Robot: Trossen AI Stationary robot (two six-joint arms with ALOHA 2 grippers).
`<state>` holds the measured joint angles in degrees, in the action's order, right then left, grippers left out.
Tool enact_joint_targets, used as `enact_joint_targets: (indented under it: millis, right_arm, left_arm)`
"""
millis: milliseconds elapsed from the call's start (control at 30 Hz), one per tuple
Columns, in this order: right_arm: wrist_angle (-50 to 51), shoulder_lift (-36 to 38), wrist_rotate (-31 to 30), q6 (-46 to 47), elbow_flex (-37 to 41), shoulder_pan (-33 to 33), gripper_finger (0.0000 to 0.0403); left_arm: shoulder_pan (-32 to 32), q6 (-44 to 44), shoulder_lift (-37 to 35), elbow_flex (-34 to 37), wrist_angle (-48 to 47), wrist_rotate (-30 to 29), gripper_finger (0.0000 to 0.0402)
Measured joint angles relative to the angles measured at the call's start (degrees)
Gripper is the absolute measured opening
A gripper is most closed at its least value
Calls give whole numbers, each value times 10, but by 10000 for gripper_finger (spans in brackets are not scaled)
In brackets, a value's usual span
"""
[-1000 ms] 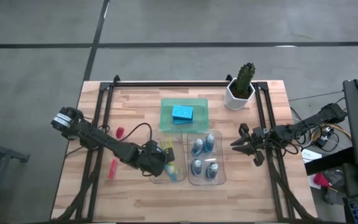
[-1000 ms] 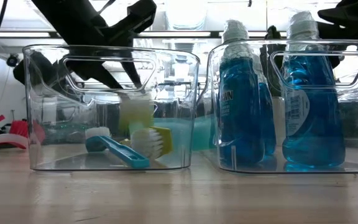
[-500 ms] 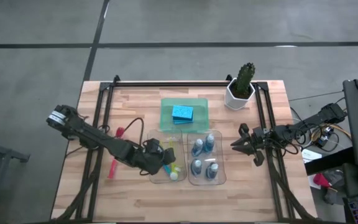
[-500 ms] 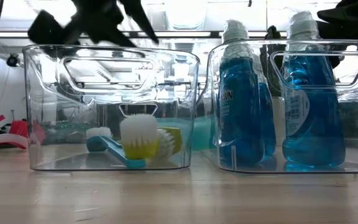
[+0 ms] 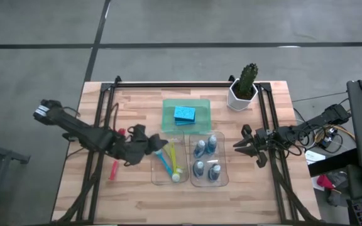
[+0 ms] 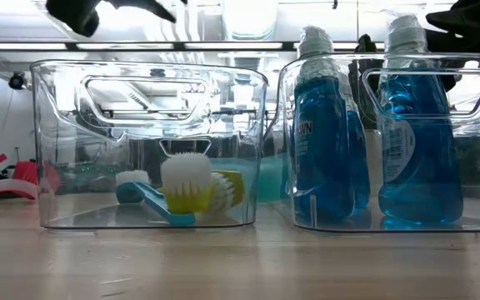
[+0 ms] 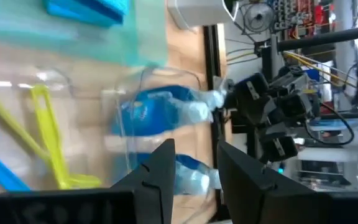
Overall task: Pick & Place Kitchen Sink Supplies
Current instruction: Put the red toilet brush into the left transparent bin
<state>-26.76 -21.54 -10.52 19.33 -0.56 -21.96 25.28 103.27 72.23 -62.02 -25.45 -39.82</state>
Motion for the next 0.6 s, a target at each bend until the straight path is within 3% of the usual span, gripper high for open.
enact_joint_targets:
  millis: [333,600]
  right_arm:
    - [0,0,0,0,0,0,71]
    - [0,0,0,0,0,0,75]
  left_arm:
    - [1,18,-75,0,-227,26,110]
    - [1,53,-75,7,-475,146,110]
